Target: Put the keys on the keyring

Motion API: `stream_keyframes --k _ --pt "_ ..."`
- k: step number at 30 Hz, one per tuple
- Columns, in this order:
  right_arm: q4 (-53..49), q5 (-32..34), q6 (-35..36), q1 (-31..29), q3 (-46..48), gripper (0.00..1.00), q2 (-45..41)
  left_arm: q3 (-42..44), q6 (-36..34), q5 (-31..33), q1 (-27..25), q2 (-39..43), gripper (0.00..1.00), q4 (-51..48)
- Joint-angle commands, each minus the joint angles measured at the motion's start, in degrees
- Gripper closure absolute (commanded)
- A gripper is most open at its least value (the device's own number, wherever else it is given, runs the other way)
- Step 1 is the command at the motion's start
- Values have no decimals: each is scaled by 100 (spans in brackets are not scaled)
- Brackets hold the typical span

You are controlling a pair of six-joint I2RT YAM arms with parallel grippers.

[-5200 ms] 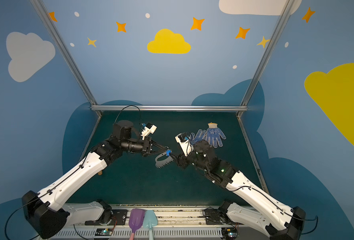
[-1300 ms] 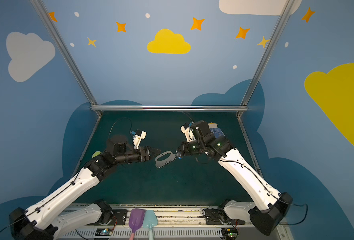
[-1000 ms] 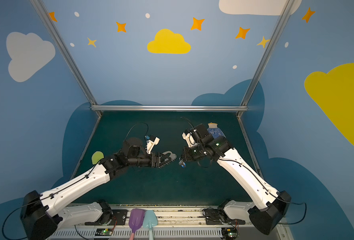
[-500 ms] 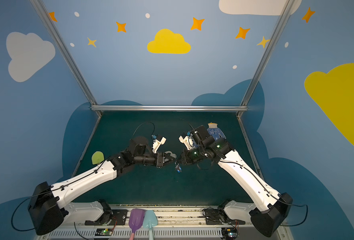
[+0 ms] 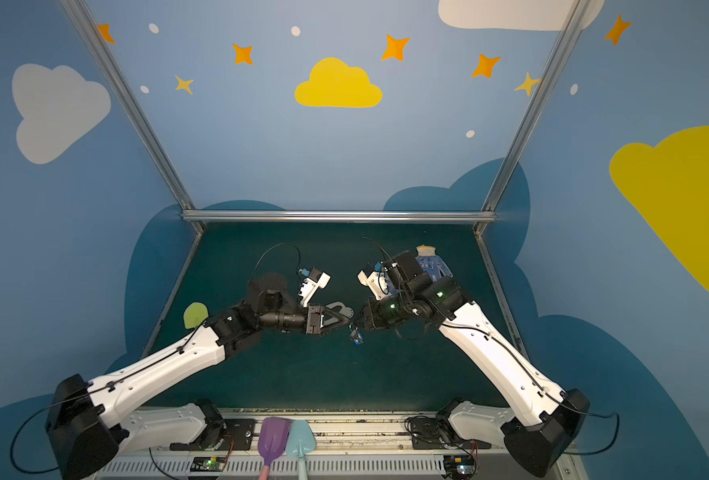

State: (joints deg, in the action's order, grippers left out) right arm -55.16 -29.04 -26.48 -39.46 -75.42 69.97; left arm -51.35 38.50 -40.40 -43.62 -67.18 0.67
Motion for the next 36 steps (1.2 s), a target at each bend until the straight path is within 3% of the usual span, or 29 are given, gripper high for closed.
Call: stream_keyframes --k 1,6,13,22,29,33,36 --pt "176 -91 75 13 -91 100 -125 95 63 -310 10 191 64 398" --pt "502 -456 -8 29 -54 100 -203 20 61 -585 7 15 73 348" --pt "577 -593 -19 26 -67 100 -250 -46 -186 -332 4 86 78 -55" --pt "585 -698 3 29 -63 100 -256 -19 -253 -3 72 249 64 -266" --pt "705 -947 -32 9 -32 100 -266 -90 -176 -404 81 131 76 -49" --pt "807 -1097 -59 -9 -8 100 -288 -103 -165 -474 81 102 78 1" --pt "805 -1120 -55 -12 -8 100 -274 -91 -120 -556 81 119 86 96"
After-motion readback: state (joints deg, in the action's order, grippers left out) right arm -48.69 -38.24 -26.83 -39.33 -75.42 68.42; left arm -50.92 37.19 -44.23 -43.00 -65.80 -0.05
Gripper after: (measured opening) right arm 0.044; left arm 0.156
